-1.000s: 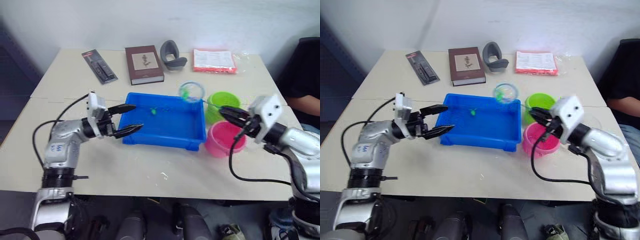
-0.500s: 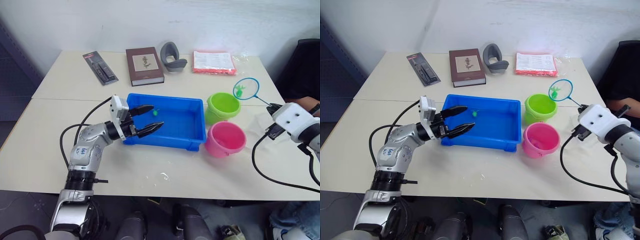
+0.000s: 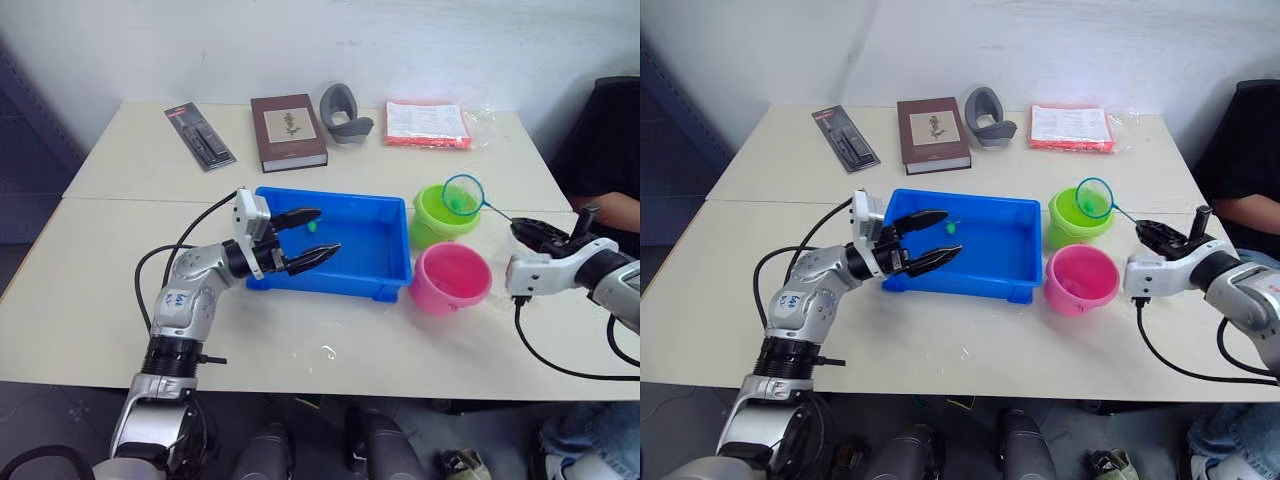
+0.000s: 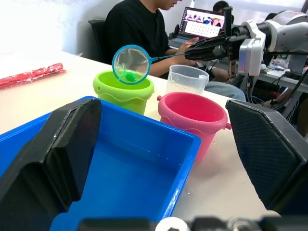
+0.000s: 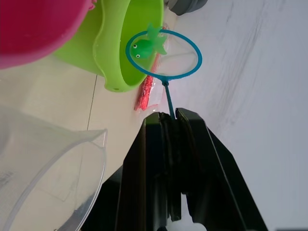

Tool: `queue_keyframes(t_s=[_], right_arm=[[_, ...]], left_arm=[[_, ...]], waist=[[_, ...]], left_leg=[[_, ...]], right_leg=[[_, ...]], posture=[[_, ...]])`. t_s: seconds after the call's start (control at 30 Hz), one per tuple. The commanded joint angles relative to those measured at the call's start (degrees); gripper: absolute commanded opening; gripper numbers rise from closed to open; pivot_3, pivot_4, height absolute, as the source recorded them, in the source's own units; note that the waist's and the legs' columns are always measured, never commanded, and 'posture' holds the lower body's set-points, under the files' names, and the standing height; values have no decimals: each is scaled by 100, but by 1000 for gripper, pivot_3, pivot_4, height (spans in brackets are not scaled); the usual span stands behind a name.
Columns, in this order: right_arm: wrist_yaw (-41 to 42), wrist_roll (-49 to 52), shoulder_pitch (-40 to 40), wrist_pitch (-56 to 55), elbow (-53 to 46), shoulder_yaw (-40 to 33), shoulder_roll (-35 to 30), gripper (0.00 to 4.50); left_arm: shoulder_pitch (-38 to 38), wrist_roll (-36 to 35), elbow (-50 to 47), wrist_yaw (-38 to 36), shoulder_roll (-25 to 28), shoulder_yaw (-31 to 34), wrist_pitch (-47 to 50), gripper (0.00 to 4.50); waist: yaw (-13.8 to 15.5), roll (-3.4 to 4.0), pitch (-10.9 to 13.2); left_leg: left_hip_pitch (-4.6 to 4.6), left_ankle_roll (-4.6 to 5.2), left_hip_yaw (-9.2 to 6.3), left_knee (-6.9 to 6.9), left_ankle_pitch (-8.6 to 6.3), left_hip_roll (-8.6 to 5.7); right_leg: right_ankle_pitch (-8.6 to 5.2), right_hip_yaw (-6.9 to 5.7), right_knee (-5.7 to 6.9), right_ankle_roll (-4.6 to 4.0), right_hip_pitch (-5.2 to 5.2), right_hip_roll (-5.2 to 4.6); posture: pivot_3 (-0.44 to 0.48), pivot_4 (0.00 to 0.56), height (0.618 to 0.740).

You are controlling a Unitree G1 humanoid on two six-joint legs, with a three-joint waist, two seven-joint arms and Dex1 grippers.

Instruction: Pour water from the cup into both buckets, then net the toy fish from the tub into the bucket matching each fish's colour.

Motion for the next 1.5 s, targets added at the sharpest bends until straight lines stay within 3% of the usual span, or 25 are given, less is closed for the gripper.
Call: queue_keyframes(t_s=[0.03, 0.17, 0.6, 0.87, 1.0, 1.3, 1.4, 1.5], right_arm=[[-410, -283, -212, -106, 83, -70, -218, 0], [-751, -566, -346, -273, 15, -66, -288, 0], [-707, -504, -404, -291, 295, 6, -296, 0], [-667, -448, -242, -635, -103, 248, -188, 0], [-1004, -586, -349, -267, 363, -56, -249, 0], [-853, -559, -406, -580, 174, 308, -156, 0], [-734, 227, -484, -436, 191, -48, 71, 0], [786, 2904, -428, 491, -889, 25, 828, 0]], left_arm=[[-160, -5, -62, -50, -47, -28, -149, 4470], [-228, 10, 3, -53, -87, -37, -216, 4470], [-286, -19, 31, 3, -152, -81, -218, 4470], [-251, -29, 26, -42, -145, -113, -224, 4470], [-252, -6, 58, 67, -175, -52, -290, 4470], [-220, 7, 86, 6, -185, -109, -350, 4470], [-217, 53, 128, 77, -143, -40, -444, 4470], [-224, -24, 323, -148, 143, 191, -560, 4470]], waist=[[-5, 0, 0], [-7, 0, 0], [-15, 2, 0], [-16, 2, 0], [-16, 2, 0], [-16, 2, 0], [-20, 2, 0], [-50, 1, 1]], left_leg=[[-1, 0, 0, 0, 0, 0], [0, -2, 0, 0, 1, 1], [3, -3, 3, 0, 2, 0], [3, -3, 3, 0, 2, 1], [3, -3, 4, 0, 2, 1], [6, -3, 6, 0, 2, 1], [7, -3, 7, 0, 2, 1], [18, -4, 13, -1, 2, 9]], right_leg=[[0, 0, 0, 0, 0, 0], [0, 1, 0, 0, 0, 1], [1, 3, 0, 1, 2, 2], [1, 4, 0, 1, 2, 3], [1, 5, 0, 2, 2, 3], [2, 8, 0, 3, 4, 4], [2, 9, 1, 3, 4, 5], [2, 13, 0, 3, 10, 16]], posture=[[0, 150, 740], [0, 150, 740], [0, 150, 740], [0, 150, 740], [0, 150, 740], [0, 150, 740], [0, 150, 740], [0, 150, 740]])
